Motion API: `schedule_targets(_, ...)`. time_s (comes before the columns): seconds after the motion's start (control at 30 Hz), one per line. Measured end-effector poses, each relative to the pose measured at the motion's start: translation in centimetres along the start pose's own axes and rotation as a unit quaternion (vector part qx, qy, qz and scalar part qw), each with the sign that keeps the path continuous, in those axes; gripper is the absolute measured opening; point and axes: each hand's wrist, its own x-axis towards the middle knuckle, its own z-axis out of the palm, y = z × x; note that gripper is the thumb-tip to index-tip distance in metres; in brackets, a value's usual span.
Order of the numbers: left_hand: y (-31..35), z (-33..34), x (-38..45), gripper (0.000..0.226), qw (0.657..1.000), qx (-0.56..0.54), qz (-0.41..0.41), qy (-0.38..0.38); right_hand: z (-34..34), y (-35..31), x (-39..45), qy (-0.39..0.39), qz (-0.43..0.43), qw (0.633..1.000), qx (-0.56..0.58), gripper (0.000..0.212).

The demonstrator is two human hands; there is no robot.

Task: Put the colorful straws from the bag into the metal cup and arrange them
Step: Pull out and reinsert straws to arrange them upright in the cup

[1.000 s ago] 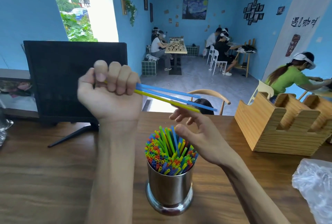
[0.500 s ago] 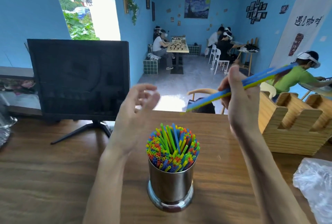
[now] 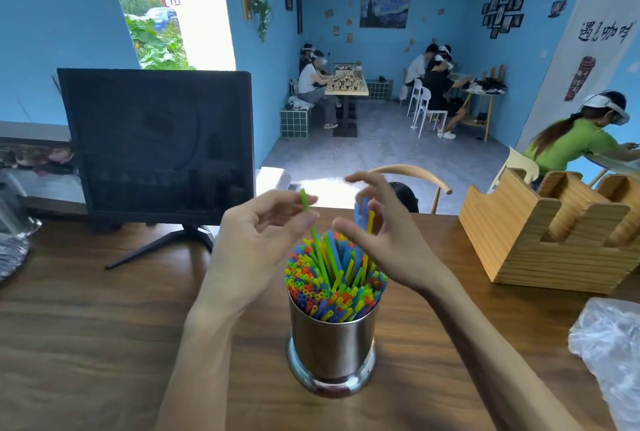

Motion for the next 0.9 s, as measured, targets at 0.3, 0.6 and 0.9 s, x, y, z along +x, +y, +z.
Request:
schedule_targets(0.3,2.3,0.1,-0.1,0.03,0.955,-0.197,0.147,0.165,0.0,0.6,-1.4,-0.162,0.045,0.959,-0.227,0.032)
schedule_targets(0.6,-1.4,1.7,-0.7,0.032,0.988,-0.151,-0.005,0.03,-1.7,-1.7,-0.5,0.054,0.063,0.929,0.359,0.025)
schedule_targets(0.9,-3.0,-0.3,-1.3,0.04,0.984,0.095,-0.058,-0.137,-2.2,-0.7,-0.9,0.199,-0.084,0.96,0.18,0.084)
